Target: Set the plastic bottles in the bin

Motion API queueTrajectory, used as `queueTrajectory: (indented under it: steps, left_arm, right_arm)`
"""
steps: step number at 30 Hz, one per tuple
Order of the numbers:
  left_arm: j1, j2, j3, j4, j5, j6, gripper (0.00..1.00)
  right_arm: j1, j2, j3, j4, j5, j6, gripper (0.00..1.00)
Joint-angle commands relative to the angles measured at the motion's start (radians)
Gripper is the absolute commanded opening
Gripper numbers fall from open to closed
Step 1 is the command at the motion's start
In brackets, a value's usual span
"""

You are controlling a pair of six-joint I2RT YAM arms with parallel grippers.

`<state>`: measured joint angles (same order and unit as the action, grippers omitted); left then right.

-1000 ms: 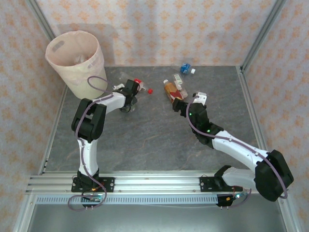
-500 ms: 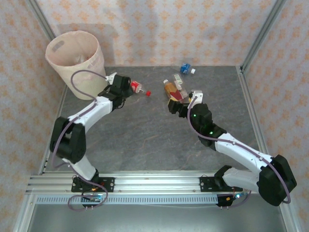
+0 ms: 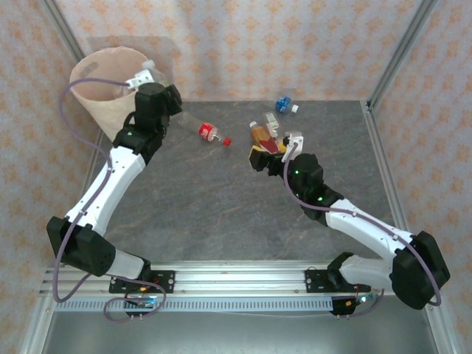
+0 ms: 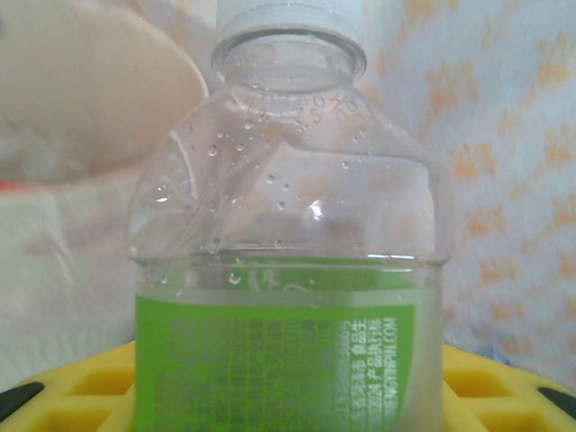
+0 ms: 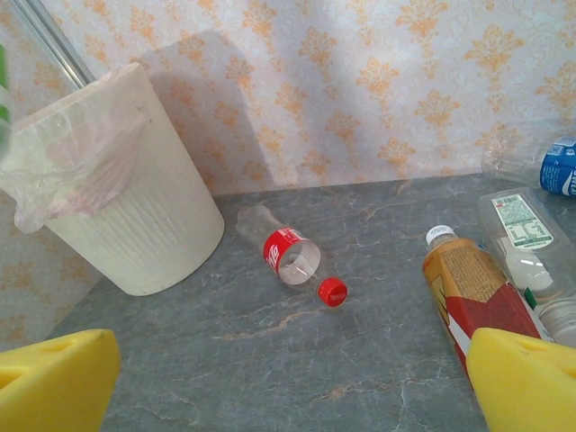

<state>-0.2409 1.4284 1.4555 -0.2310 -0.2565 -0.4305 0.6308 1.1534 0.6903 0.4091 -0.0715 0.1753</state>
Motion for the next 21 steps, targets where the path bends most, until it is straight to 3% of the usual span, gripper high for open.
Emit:
queueTrajectory:
  steps: [1, 3, 7, 13, 17, 21]
  left_arm:
    - [0.05, -0.002, 0.054, 0.034, -0.147, 0.125, 0.42]
    - [0.106, 0.024, 0.086, 0.063, -0.127, 0.188, 0.43]
    - [0.259, 0.137, 0.271, -0.069, 0.039, 0.269, 0.43]
    - [0.379, 0.253, 0.415, -0.141, 0.145, 0.441, 0.42]
    - [0.414, 0.332, 0.524, -0.175, 0.147, 0.546, 0.42]
    - [0.421, 0.432, 0.633, -0.175, 0.079, 0.687, 0.43]
  right_arm:
    - [-0.008, 0.009, 0.037, 0.028, 0.015, 0.011, 0.99]
    - [-0.007, 0.009, 0.041, 0.018, 0.027, 0.016, 0.99]
    - [-0.008, -0.002, 0.047, -0.019, 0.05, 0.019, 0.99]
    - [-0.008, -0.019, 0.03, -0.025, 0.09, 0.038, 0.99]
    - [-0.008, -0.015, 0.036, -0.036, 0.102, 0.038, 0.99]
    - [-0.008, -0.011, 0.04, -0.046, 0.114, 0.04, 0.99]
